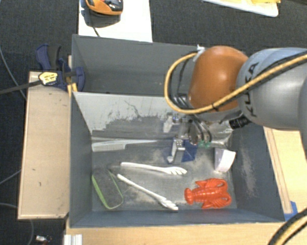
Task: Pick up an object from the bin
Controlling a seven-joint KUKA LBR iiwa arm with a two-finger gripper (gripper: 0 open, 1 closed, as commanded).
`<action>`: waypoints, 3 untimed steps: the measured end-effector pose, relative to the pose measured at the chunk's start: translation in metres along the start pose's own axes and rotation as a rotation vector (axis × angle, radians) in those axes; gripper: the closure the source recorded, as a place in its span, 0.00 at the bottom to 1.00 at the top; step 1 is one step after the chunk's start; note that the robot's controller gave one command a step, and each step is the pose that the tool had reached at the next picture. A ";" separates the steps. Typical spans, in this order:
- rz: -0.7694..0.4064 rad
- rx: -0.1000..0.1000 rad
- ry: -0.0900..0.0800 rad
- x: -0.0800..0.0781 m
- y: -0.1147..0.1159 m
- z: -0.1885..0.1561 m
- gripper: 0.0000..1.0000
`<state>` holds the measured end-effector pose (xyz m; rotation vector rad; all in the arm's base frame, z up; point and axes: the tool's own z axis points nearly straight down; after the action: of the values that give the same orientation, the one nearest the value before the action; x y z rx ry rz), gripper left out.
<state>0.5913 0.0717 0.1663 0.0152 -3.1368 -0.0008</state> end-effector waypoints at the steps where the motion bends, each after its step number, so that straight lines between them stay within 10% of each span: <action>1: 0.001 0.000 -0.008 -0.002 0.000 -0.005 0.00; 3: -0.061 0.001 -0.009 0.002 -0.052 0.039 0.00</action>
Offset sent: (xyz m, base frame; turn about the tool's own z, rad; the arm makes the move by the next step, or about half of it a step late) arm -0.0149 -0.0904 -0.0548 -0.2604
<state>0.5894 0.0195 0.1278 0.1107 -3.1439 -0.0002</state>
